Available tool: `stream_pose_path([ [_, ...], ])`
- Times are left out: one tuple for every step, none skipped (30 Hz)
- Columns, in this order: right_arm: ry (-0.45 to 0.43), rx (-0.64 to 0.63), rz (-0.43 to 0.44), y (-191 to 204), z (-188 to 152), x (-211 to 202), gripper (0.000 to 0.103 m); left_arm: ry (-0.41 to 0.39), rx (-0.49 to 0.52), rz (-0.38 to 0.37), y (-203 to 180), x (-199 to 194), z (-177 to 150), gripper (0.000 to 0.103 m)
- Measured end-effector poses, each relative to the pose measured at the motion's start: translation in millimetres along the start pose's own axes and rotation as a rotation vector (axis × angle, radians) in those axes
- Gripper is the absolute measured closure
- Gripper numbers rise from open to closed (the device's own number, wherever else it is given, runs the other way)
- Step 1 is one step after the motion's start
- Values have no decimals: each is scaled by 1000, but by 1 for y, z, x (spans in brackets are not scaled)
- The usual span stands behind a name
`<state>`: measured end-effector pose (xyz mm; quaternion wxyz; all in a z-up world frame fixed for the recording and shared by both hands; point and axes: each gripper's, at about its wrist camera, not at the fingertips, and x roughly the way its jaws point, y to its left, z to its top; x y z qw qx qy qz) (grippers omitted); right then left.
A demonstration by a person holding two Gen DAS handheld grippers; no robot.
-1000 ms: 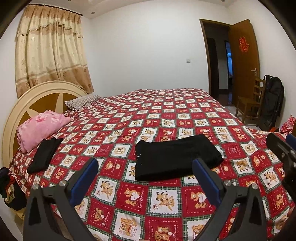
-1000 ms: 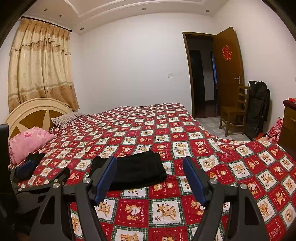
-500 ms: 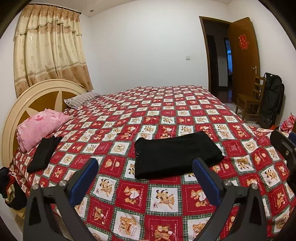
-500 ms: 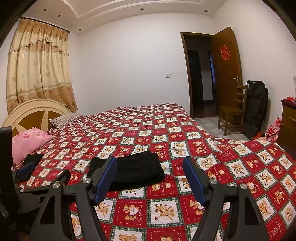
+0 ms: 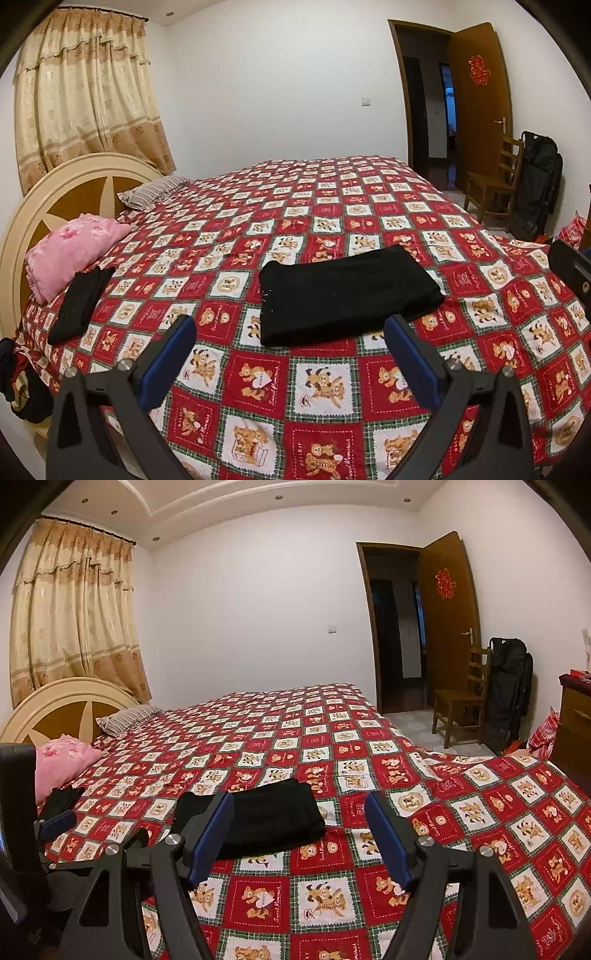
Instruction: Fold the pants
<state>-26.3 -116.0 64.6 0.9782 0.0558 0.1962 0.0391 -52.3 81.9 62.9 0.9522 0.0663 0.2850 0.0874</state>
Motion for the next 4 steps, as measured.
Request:
stream_pose_path([
  [0, 3, -2, -1, 0, 0, 29, -1, 0, -1, 0, 0, 0, 0],
  [0, 6, -5, -2, 0, 0, 29, -1, -1, -4, 0, -1, 0, 0],
  [0, 11, -9, -3, 0, 0, 29, 1, -2, -5, 0, 0, 1, 0],
  [1, 15, -12, -4, 0, 1, 29, 1, -2, -7, 0, 0, 1, 0],
])
